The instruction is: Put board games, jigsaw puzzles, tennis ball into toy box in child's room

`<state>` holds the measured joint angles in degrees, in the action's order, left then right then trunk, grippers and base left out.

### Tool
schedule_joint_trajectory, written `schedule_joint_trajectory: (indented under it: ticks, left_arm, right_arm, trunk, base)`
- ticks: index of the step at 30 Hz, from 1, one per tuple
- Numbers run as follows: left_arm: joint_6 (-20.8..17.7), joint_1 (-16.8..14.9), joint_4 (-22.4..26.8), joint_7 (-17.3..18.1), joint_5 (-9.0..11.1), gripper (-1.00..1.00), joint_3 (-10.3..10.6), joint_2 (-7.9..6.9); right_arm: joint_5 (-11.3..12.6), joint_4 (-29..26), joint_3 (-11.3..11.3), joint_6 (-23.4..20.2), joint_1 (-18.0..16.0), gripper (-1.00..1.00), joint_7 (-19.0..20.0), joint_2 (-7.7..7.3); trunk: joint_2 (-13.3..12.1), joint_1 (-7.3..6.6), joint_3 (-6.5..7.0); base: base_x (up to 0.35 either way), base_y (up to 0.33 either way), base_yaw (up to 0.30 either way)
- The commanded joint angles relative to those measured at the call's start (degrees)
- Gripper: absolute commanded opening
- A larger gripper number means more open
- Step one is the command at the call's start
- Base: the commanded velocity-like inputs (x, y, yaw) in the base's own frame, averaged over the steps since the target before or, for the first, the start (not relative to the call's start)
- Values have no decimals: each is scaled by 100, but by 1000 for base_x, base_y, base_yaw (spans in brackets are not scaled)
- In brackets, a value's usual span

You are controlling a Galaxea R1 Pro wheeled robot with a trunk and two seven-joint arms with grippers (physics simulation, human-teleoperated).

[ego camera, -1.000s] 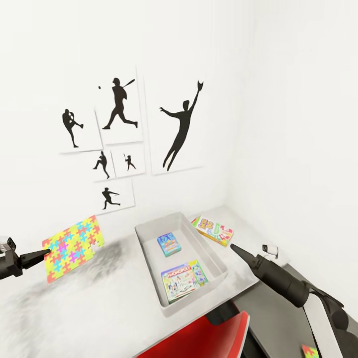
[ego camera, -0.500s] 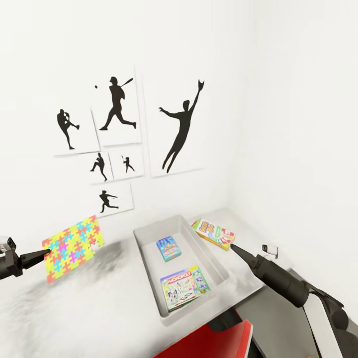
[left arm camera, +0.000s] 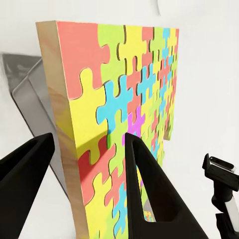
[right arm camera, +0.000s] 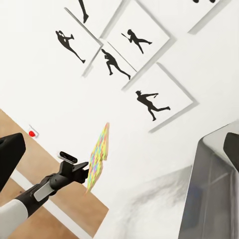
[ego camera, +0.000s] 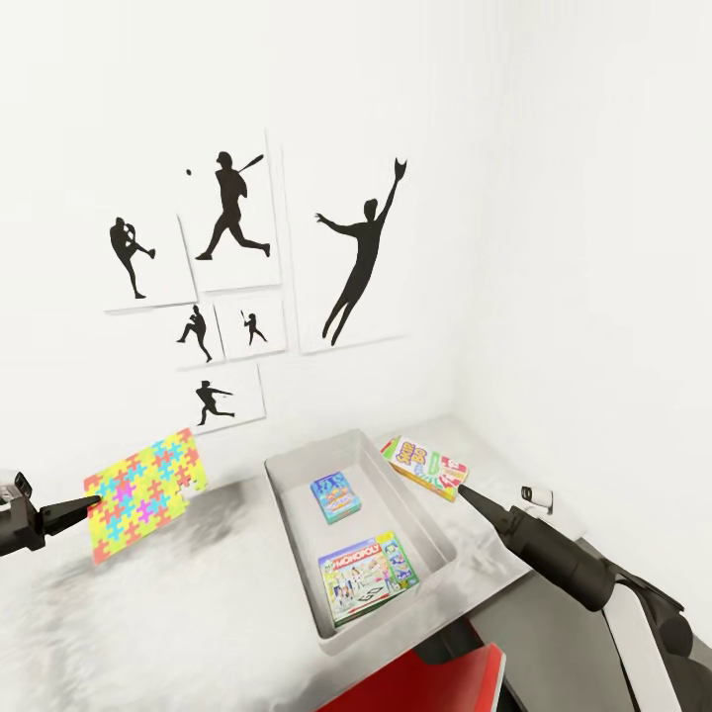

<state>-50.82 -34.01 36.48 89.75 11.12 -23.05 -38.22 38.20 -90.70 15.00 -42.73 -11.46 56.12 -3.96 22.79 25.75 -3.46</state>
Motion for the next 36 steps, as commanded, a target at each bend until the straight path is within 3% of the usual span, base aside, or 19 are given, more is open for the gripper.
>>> schedule_joint_trajectory:
  ticks: [1,16,19,22,26,32,36]
  left_arm:
    - [-60,-7,-1,25,-5,-100,0,-1]
    - [-56,-7,-1,25,-11,-100,13,55]
    - [-67,-15,23,25,-19,-100,24,218]
    - [-152,-63,294,25,-42,-100,35,477]
    - [-601,-101,1082,25,-113,-100,52,911]
    - [-841,-164,1654,-823,-250,-100,201,1395]
    - [-890,-413,1764,-1700,-282,-100,560,1869]
  right_arm:
    - [21,0,3,-34,-5,100,4,0]
    - [11,7,-4,249,-5,100,-29,-6]
    - [19,8,1,301,-5,100,-11,-20]
    - [26,8,29,314,-5,100,3,-30]
    - [32,15,196,306,-5,100,21,-54]
    - [37,33,416,289,-5,100,34,-71]
    - [35,46,567,290,-5,100,96,-77]
  trunk:
    - [13,4,-13]
    - [13,4,-13]
    - [13,4,-13]
    - [13,4,-13]
    - [13,4,-13]
    - [13,4,-13]
    - [13,4,-13]
  base:
    - [0,0,0]
    - [0,0,0]
    - [0,0,0]
    - [0,0,0]
    - [0,0,0]
    - [0,0,0]
    - [0,0,0]
